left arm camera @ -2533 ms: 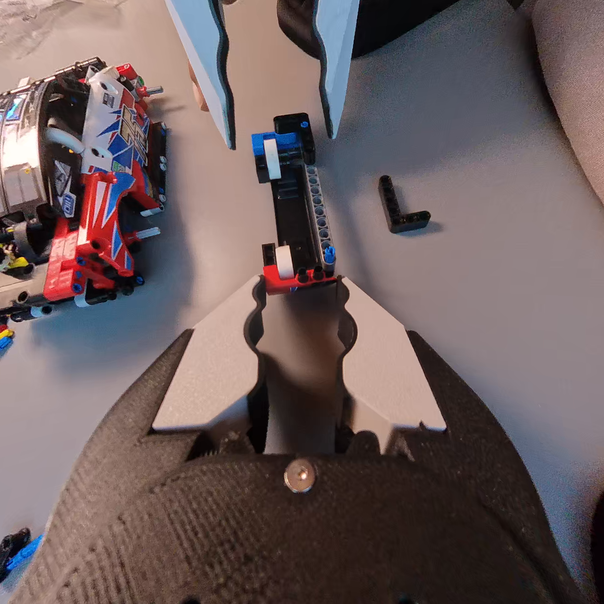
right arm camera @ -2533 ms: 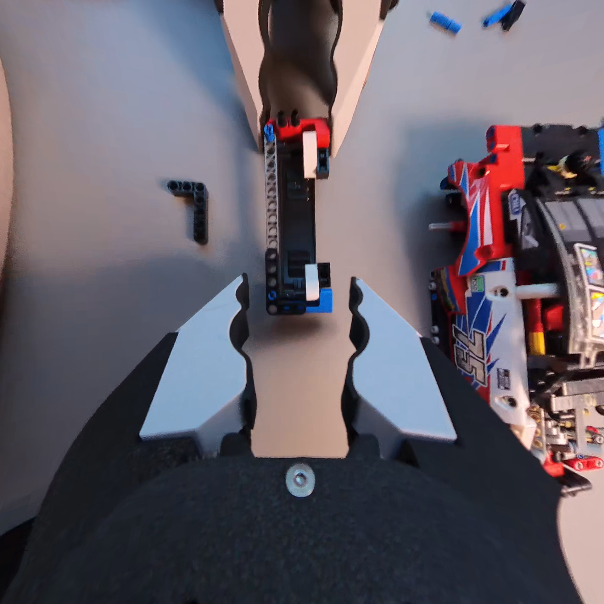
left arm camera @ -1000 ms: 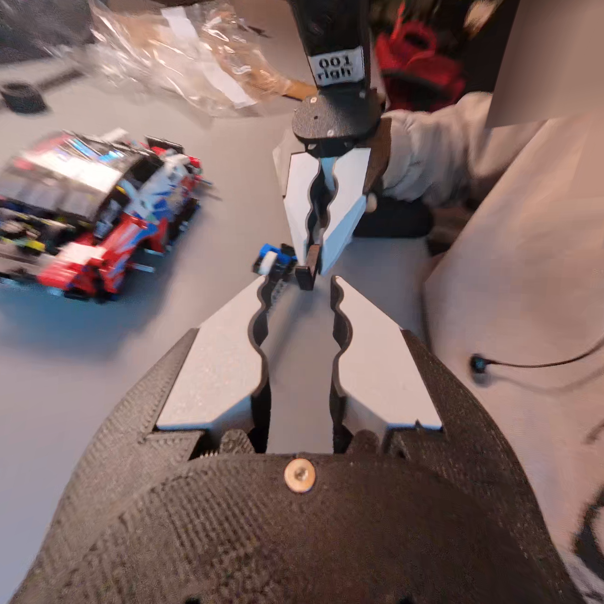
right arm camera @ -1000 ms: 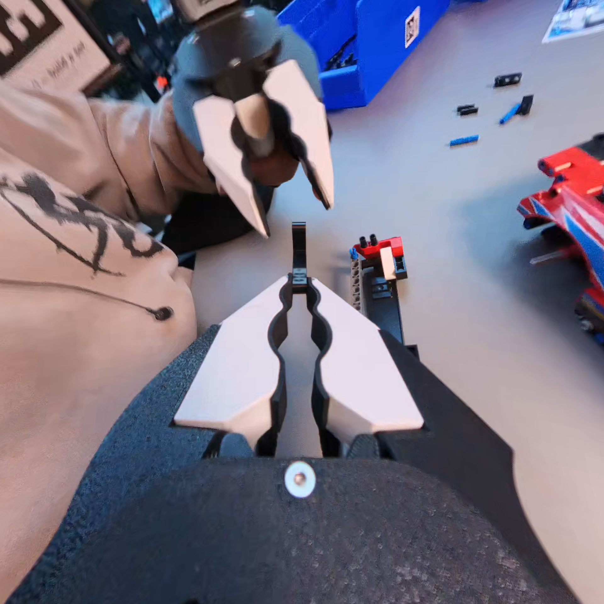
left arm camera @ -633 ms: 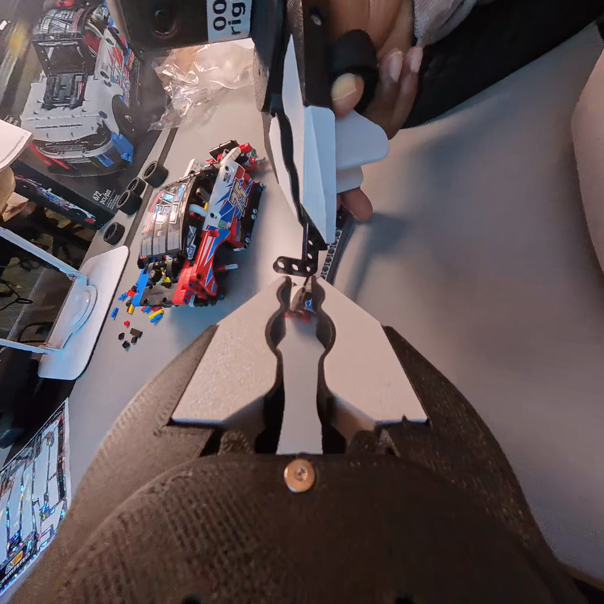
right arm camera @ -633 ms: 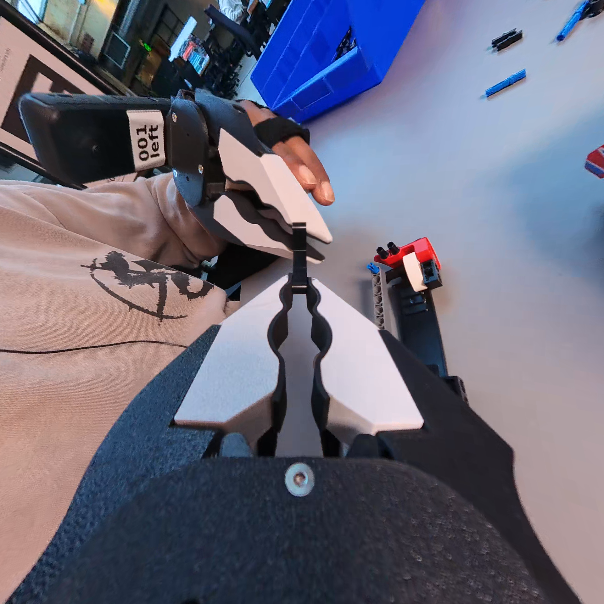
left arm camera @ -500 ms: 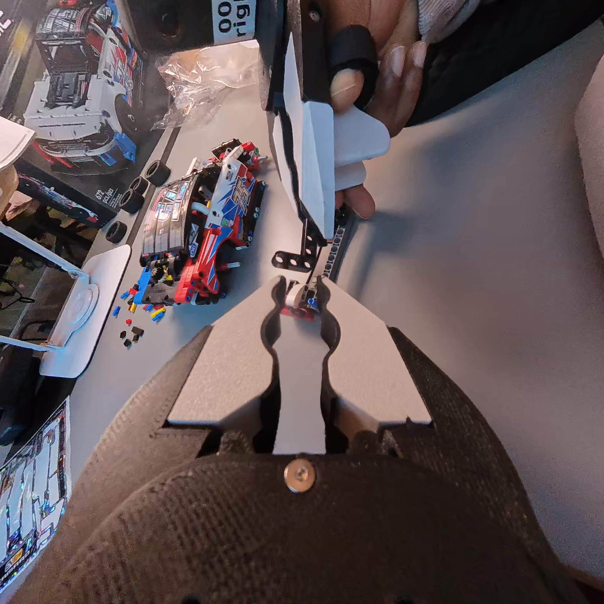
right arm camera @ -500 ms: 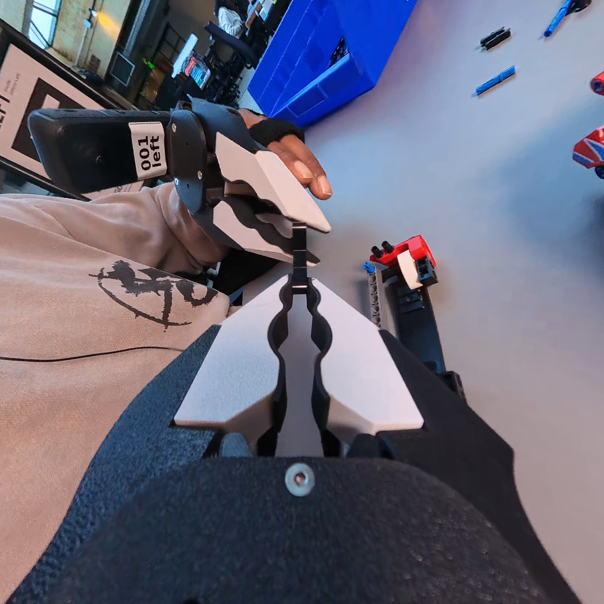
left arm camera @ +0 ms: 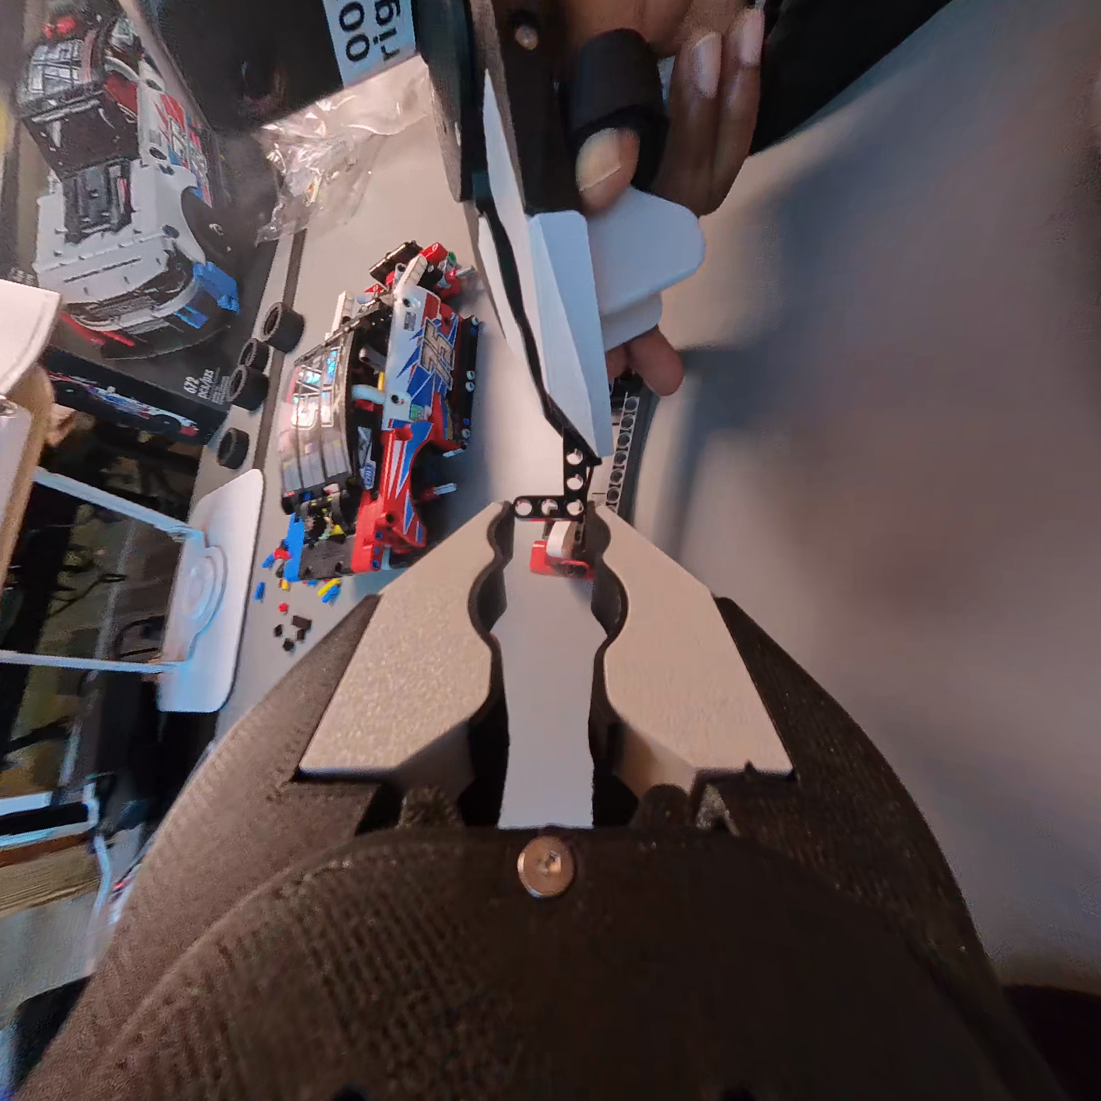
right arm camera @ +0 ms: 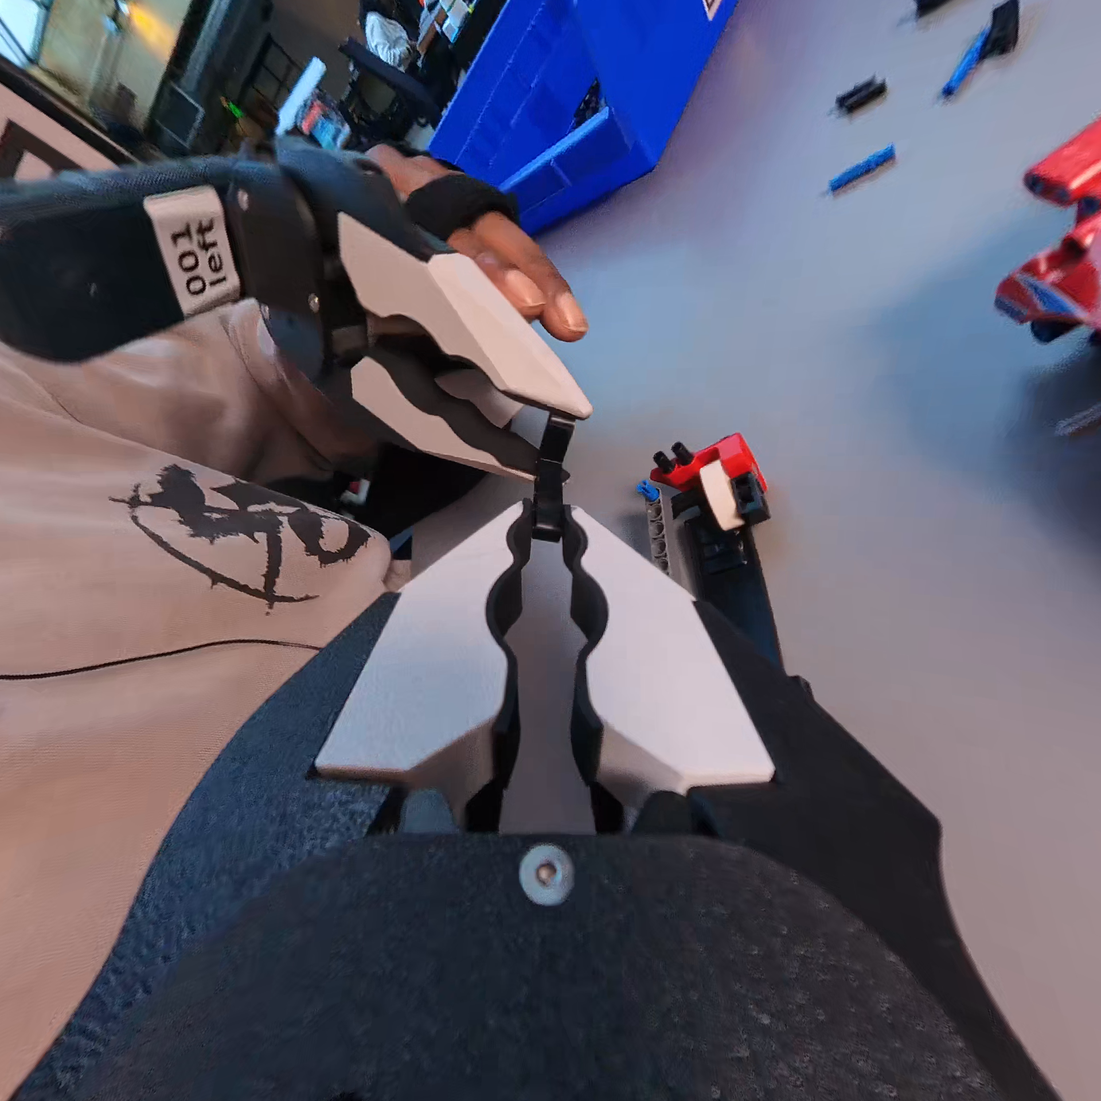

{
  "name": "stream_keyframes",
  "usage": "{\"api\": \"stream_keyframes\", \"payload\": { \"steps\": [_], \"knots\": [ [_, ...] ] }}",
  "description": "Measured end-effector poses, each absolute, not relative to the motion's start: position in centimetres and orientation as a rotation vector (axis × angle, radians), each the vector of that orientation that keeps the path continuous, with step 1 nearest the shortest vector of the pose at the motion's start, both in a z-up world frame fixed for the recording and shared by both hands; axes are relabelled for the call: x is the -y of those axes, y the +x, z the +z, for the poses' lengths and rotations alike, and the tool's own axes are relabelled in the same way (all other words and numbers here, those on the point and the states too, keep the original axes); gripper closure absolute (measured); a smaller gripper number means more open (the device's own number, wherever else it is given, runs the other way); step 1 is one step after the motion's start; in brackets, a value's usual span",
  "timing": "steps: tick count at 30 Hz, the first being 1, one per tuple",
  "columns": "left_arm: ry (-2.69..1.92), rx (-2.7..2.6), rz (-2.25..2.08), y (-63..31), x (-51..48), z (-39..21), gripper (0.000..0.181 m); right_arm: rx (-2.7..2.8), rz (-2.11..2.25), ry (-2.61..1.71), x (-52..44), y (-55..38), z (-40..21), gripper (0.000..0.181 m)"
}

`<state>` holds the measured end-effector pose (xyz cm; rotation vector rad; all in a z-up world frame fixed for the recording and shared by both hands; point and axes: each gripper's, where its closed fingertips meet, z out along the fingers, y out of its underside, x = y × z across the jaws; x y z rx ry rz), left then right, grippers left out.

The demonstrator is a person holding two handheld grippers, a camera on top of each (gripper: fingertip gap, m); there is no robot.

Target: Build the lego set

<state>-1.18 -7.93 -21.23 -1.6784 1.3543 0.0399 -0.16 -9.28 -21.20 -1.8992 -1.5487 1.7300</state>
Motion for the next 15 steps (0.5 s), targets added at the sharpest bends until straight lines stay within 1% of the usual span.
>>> {"api": "stream_keyframes", "payload": {
  "steps": [1, 2, 5, 8, 9, 11, 15],
  "knots": [
    [-1.702, -1.329, -0.040, -1.2, 8.0, -21.1, 0.160, 1.582, 1.678, -1.840, 9.0, 0.0, -20.8, 0.168],
    [-1.733, -1.301, -0.110, -1.6, 8.1, -21.1, 0.160, 1.623, 1.616, -1.769, 8.7, 0.3, -20.2, 0.161],
    [-1.820, -1.257, -0.232, -3.1, 7.8, -21.8, 0.160, 1.749, 1.331, -1.552, 6.9, 1.5, -19.9, 0.150],
    [-1.858, -1.282, -0.388, -3.5, 8.0, -22.6, 0.160, 1.915, 0.915, -1.464, 4.8, 2.6, -23.3, 0.127],
    [-1.865, -1.301, -0.415, -3.5, 7.8, -22.8, 0.160, 1.961, 0.816, -1.451, 4.5, 2.7, -24.5, 0.122],
    [-1.877, -1.362, -0.453, -3.4, 7.6, -23.5, 0.160, 2.023, 0.733, -1.430, 4.8, 2.7, -26.2, 0.122],
    [-1.885, -1.465, -0.506, -3.1, 7.3, -24.5, 0.160, 2.088, 0.714, -1.384, 5.4, 2.7, -27.3, 0.142]
  ]
}}
